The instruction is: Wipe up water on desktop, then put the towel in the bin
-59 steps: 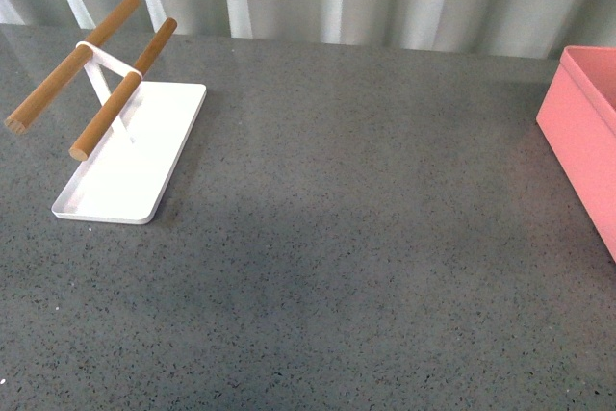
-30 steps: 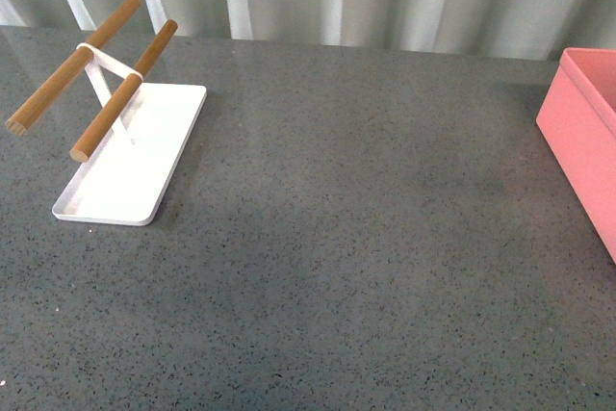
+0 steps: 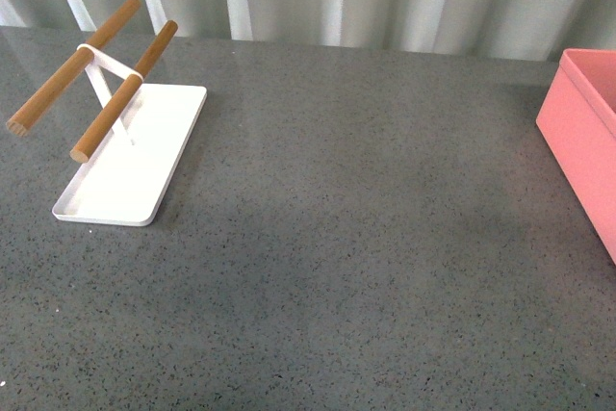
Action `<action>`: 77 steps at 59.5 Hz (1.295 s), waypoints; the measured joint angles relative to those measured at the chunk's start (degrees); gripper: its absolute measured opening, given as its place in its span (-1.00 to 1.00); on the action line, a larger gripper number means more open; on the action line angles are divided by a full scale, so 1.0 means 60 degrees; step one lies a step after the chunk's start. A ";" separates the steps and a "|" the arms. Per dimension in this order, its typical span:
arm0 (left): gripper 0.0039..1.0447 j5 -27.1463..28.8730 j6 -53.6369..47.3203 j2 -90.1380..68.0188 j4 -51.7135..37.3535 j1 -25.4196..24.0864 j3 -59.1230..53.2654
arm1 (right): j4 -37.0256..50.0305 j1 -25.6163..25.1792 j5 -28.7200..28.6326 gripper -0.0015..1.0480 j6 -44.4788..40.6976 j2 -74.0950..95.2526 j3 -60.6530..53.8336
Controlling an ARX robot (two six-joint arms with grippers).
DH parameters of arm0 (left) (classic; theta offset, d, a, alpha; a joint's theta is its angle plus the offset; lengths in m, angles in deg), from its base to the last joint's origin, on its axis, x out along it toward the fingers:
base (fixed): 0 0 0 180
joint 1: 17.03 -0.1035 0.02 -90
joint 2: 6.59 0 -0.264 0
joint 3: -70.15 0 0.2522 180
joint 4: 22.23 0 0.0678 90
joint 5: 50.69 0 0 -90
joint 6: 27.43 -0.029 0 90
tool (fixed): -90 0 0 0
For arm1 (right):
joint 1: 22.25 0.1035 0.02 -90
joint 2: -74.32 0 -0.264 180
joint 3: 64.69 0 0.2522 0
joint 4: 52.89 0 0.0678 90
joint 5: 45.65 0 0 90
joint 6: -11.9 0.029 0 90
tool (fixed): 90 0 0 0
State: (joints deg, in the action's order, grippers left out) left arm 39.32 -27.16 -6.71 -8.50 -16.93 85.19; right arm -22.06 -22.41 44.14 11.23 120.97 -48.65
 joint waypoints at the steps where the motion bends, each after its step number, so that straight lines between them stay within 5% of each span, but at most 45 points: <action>1: 0.88 0.0000 0.0000 0.0004 0.0000 0.0000 0.0000 | -0.0036 0.0000 0.0000 -0.93 0.0004 -0.0055 -0.0066; 33: 0.88 0.0000 0.0000 0.0007 0.0000 0.0000 0.0000 | -0.3289 0.0000 0.0025 -0.93 0.0015 -0.3610 -0.0204; 77: 0.88 0.0000 0.0000 0.0007 0.0000 0.0000 0.0000 | -0.5985 0.0000 0.0025 -0.93 0.0018 -0.6339 -0.0197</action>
State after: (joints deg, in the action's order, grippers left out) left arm 39.32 -27.16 -6.67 -8.50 -16.93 85.19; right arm -57.97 -22.41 44.29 11.34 82.94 -49.83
